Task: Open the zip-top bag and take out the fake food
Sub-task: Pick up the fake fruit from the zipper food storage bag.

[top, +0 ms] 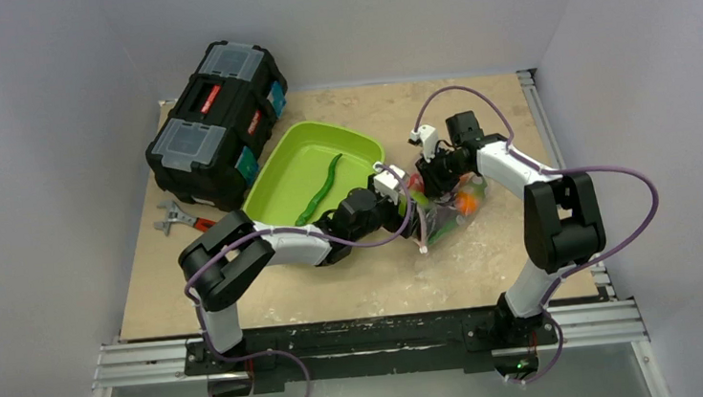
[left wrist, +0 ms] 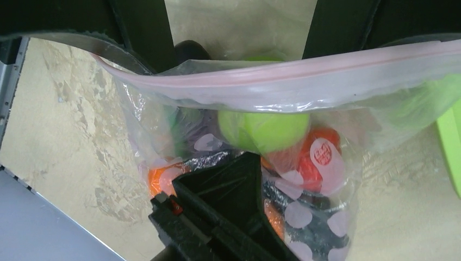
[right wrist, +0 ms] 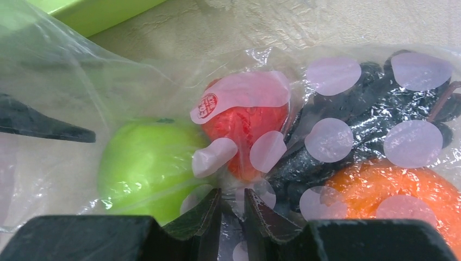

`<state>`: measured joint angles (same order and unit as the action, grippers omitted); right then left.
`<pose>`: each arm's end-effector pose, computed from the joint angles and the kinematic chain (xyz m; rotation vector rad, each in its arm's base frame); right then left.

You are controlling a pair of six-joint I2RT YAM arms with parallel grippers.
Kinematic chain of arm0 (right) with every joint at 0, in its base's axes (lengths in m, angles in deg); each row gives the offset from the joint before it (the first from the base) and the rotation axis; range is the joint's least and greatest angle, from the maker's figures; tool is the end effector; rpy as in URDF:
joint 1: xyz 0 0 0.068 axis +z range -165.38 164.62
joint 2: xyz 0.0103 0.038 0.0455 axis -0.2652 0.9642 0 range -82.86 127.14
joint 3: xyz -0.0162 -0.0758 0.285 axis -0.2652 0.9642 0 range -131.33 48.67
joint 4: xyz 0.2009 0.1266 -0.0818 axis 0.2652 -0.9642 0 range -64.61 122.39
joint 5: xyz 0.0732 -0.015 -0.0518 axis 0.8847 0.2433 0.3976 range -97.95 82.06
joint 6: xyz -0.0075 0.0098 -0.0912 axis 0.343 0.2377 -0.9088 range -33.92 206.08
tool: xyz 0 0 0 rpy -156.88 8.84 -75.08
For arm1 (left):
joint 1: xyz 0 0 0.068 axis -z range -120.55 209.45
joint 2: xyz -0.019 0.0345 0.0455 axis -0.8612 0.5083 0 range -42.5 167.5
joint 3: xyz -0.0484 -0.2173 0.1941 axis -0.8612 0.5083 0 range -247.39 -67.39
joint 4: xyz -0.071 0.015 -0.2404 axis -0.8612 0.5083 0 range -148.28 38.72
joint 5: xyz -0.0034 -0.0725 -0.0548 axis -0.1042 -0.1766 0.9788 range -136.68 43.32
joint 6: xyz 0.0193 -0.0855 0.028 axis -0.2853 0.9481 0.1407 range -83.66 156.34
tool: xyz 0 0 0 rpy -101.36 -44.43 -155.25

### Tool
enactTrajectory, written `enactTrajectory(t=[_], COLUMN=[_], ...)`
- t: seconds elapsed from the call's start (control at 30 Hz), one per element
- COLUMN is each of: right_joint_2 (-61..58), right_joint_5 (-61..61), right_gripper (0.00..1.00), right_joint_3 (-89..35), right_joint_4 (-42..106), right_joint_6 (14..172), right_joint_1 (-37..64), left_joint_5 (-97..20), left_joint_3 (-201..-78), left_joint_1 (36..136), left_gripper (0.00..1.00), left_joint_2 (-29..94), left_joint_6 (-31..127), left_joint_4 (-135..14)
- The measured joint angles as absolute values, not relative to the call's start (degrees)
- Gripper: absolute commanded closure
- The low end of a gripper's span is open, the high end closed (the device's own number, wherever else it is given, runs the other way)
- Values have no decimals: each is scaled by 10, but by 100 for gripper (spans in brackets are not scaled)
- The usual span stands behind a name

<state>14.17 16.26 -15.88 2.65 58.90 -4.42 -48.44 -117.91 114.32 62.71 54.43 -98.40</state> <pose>0.3415 0.1007 0.1914 -0.9683 2.3840 0.4557 0.2502 -0.3512 0.1950 0.5822 1.8232 -0.8563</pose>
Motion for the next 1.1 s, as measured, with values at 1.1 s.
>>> enactTrajectory(t=[1.1], right_joint_2=[153], right_joint_5=[212], right_gripper=[77], right_joint_3=[-159], right_joint_4=[-1], right_joint_6=[579], right_joint_1=[-45], left_joint_5=[-514], left_joint_3=[-1297], left_joint_1=[1134], left_gripper=[39], left_joint_2=[700], left_joint_6=[462], left_joint_4=[-812])
